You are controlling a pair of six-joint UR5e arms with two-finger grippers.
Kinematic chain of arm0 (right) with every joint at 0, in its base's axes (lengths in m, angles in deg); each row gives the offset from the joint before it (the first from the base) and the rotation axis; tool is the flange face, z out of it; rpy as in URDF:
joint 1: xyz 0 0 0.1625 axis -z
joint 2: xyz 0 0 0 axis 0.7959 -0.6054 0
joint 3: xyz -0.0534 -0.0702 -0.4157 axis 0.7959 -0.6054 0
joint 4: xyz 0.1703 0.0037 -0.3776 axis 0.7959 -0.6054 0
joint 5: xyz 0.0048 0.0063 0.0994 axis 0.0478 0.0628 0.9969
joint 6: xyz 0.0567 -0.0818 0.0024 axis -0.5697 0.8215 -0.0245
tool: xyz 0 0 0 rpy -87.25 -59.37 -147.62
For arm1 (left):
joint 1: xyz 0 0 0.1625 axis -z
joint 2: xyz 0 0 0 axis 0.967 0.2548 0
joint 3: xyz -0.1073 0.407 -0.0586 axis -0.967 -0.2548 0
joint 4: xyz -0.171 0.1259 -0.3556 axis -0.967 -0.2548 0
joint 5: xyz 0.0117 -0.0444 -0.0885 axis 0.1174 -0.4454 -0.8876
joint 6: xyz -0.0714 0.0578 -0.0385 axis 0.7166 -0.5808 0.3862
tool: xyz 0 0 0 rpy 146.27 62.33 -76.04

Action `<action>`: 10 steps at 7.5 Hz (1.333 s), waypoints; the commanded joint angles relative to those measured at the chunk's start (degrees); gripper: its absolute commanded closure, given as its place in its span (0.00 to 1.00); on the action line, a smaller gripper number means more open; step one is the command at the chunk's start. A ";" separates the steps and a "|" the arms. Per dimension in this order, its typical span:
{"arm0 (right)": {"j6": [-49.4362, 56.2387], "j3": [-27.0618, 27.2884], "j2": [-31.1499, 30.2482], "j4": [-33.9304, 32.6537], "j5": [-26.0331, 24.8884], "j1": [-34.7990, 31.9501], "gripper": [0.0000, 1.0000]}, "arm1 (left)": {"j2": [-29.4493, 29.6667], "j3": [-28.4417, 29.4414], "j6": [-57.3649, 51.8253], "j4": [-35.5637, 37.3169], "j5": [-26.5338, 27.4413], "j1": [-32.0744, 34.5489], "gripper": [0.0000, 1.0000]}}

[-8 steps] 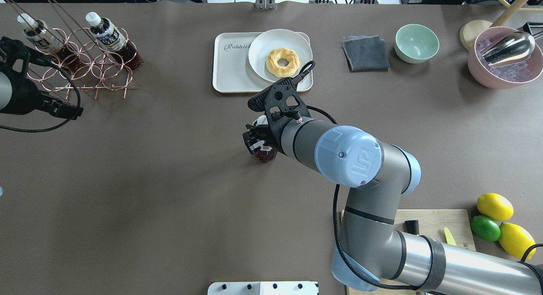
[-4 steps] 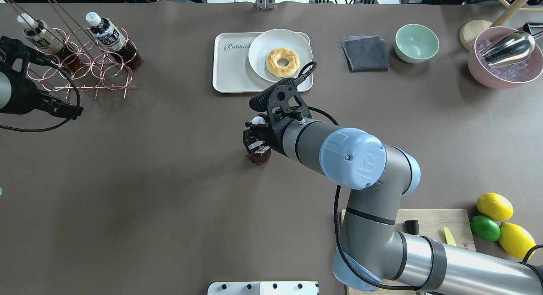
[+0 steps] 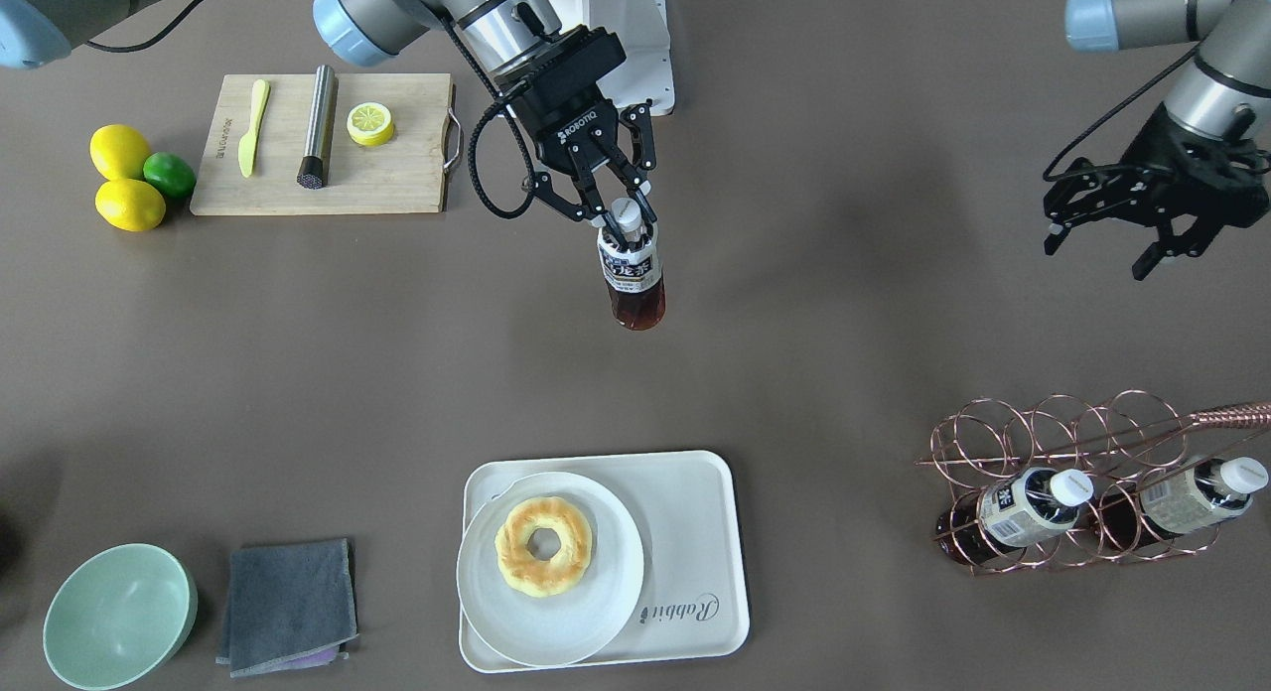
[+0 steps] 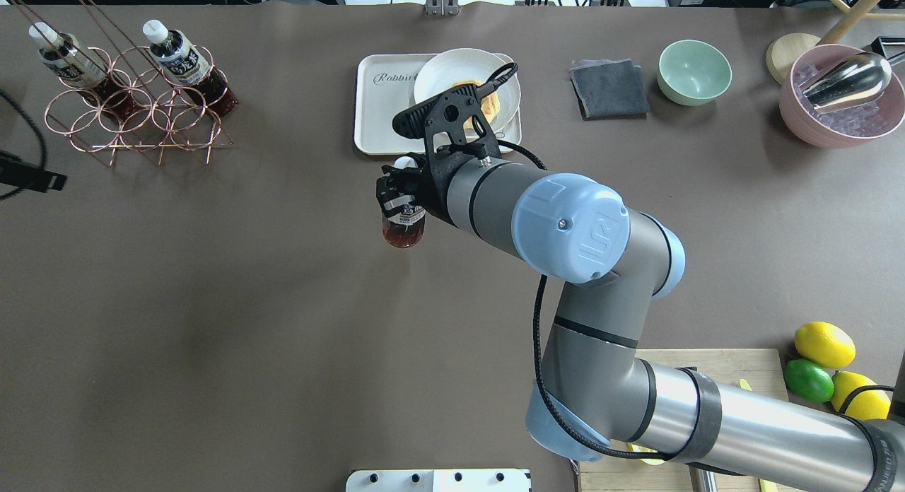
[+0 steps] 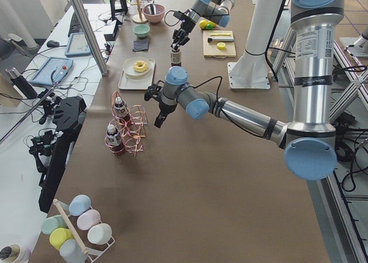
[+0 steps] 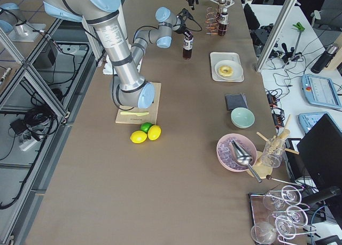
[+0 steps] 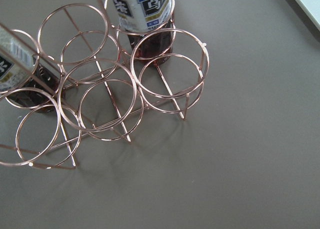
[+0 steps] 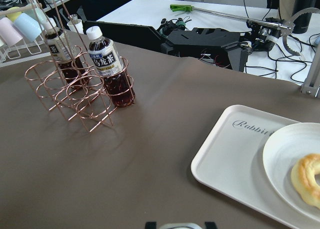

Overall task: Place tea on tray
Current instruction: 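Lift the bottle with the right gripper and lower it onto the tray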

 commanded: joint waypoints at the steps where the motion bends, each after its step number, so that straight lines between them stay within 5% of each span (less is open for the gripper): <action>1: -0.14 -7.21 7.97 -1.61 0.65 -3.20 1.00 | -6.40 5.08 -16.31 1.41 -11.30 15.85 0.02; 4: 0.64 -32.56 24.82 -0.56 4.16 -9.87 1.00 | -12.01 6.79 -22.68 1.42 -12.57 23.80 0.02; 6: 2.05 -45.33 30.39 5.39 7.85 -13.83 1.00 | -13.70 6.53 -22.87 1.15 -12.57 26.10 0.02; 8: 2.14 -53.28 33.40 8.65 7.87 -14.46 1.00 | -15.19 5.82 -22.87 0.98 -12.66 27.07 0.02; 10: 2.06 -54.98 32.97 10.34 7.87 -14.20 1.00 | -15.11 5.82 -22.87 1.07 -12.57 27.07 0.02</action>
